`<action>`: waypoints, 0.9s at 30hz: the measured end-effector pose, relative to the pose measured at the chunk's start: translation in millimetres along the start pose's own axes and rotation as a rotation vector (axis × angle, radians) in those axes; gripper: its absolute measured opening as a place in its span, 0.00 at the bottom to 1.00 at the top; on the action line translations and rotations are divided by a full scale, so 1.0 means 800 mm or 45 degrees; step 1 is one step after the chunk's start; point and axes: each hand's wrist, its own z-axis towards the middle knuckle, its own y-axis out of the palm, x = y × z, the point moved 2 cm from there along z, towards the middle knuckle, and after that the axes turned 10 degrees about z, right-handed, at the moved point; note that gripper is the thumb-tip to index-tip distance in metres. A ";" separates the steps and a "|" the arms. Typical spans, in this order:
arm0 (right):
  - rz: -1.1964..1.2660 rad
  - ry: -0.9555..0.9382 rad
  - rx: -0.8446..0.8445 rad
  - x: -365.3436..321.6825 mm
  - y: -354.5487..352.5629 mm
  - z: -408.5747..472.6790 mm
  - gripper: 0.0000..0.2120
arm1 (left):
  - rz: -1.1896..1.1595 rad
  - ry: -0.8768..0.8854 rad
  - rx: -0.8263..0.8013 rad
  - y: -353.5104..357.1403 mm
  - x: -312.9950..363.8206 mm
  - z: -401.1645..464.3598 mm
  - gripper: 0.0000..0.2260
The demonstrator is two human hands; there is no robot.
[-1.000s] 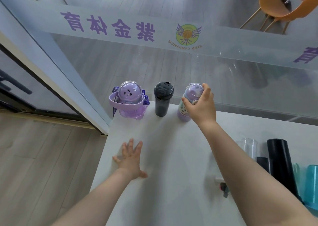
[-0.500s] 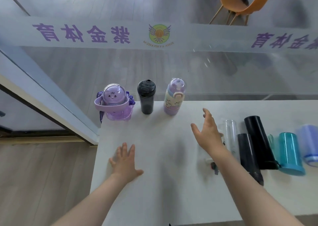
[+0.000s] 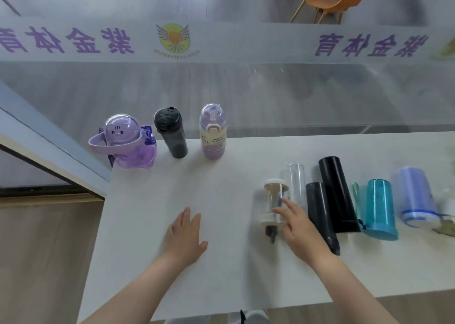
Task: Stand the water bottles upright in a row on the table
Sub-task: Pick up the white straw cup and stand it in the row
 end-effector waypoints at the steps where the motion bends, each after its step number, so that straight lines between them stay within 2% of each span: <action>1: -0.014 -0.017 -0.050 0.004 -0.008 0.002 0.21 | -0.013 -0.021 -0.001 -0.001 0.012 0.001 0.37; 5: -0.244 -0.116 -0.219 0.013 -0.035 0.015 0.26 | -0.035 -0.037 -0.008 0.003 0.061 0.000 0.38; 9: -0.599 -0.472 -0.350 0.015 -0.055 0.037 0.34 | -0.141 0.038 0.022 0.007 0.107 -0.007 0.37; 11: -0.744 -0.665 -0.328 0.018 -0.059 0.048 0.36 | -0.250 0.115 0.048 0.008 0.128 -0.010 0.37; 14: -0.833 -0.720 -0.350 0.035 -0.051 0.066 0.45 | -0.569 0.178 0.092 0.000 0.158 -0.014 0.41; 16: -0.858 -0.752 -0.425 0.045 -0.040 0.075 0.49 | -0.853 0.162 0.082 -0.009 0.177 -0.019 0.38; 20: -0.858 -0.757 -0.429 0.049 -0.025 0.075 0.46 | -1.234 0.061 0.042 -0.005 0.198 -0.016 0.37; 27: -0.632 -0.794 -0.278 0.054 -0.027 0.064 0.44 | -1.454 -0.017 0.152 -0.015 0.196 -0.006 0.21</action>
